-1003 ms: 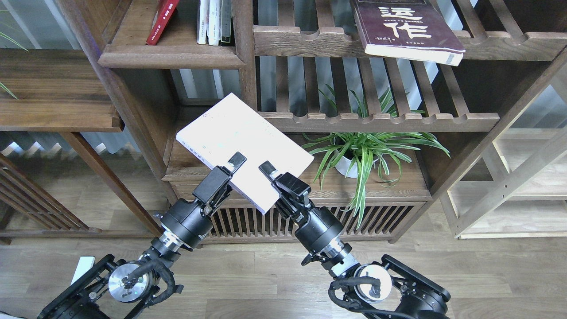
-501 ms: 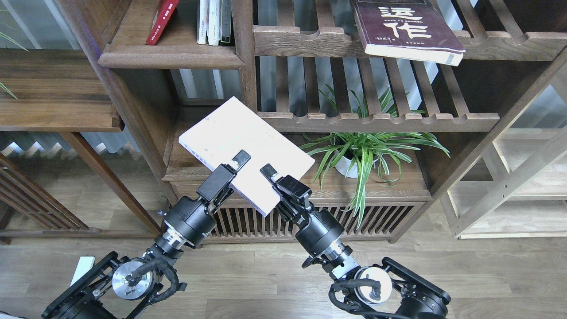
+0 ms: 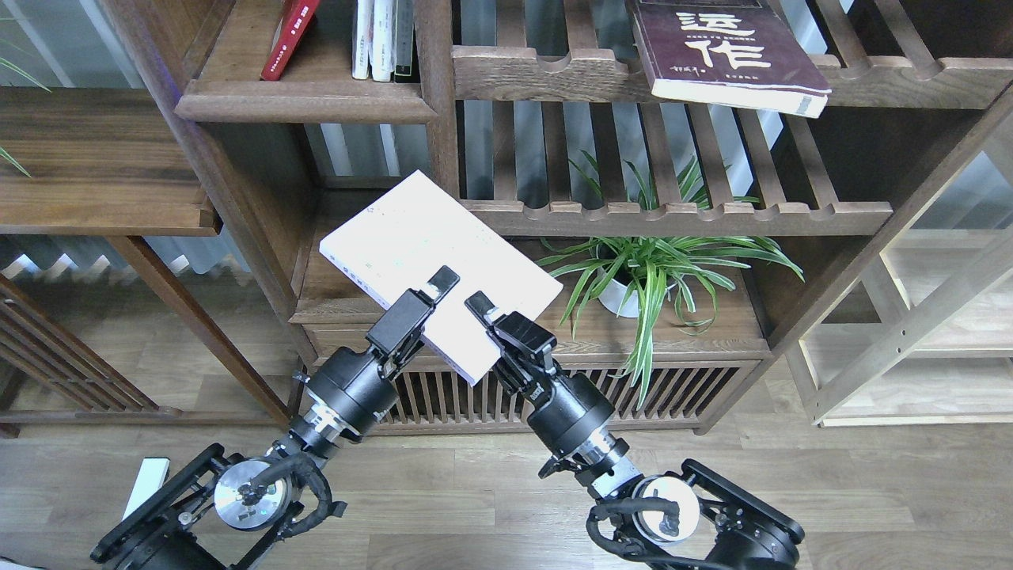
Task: Organize books on shelf
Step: 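Hold the white book with both grippers in front of the shelf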
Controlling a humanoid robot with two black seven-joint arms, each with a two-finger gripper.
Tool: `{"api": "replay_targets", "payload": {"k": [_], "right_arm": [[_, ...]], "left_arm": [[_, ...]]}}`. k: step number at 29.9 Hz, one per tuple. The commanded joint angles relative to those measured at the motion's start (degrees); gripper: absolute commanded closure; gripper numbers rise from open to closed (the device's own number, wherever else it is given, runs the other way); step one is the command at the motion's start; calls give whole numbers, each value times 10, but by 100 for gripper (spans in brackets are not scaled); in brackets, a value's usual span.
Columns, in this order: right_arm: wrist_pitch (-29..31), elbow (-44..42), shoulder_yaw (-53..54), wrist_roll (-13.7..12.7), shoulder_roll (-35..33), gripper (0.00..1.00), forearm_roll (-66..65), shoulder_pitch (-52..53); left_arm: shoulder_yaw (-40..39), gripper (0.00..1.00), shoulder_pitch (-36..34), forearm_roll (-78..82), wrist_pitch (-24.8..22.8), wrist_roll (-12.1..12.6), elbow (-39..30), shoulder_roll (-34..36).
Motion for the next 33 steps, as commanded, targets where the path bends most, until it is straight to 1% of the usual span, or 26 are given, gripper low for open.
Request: {"api": "replay_targets", "payload": {"k": [1, 8, 12, 13, 16, 17, 19, 26, 29, 33], "right_arm": [[0, 0, 0, 0, 0, 92, 0, 0], [0, 0, 0, 0, 0, 92, 0, 0], [0, 0, 0, 0, 0, 92, 0, 0], [0, 0, 0, 0, 0, 92, 0, 0], [0, 0, 0, 0, 0, 92, 0, 0], [0, 0, 0, 0, 0, 92, 0, 0], [0, 0, 0, 0, 0, 92, 0, 0], [0, 0, 0, 0, 1, 92, 0, 0], [0, 0, 0, 0, 1, 92, 1, 0], [0, 0, 0, 0, 1, 92, 0, 0]], "left_arm": [[0, 10, -1, 19, 2, 0, 0, -3], [-11, 13, -2, 22, 2, 0, 1, 3], [-13, 17, -1, 21, 1, 0, 0, 6], [-15, 21, 0, 21, 0, 0, 1, 6], [-17, 25, 0, 22, 1, 0, 1, 6], [-17, 28, 0, 21, 1, 0, 0, 6], [-17, 36, 2, 21, -1, 0, -1, 6], [-17, 47, 1, 21, -2, 0, -1, 5], [-17, 50, -1, 21, -3, -1, -1, 6], [-22, 64, -1, 21, -9, 0, -1, 6]]}}
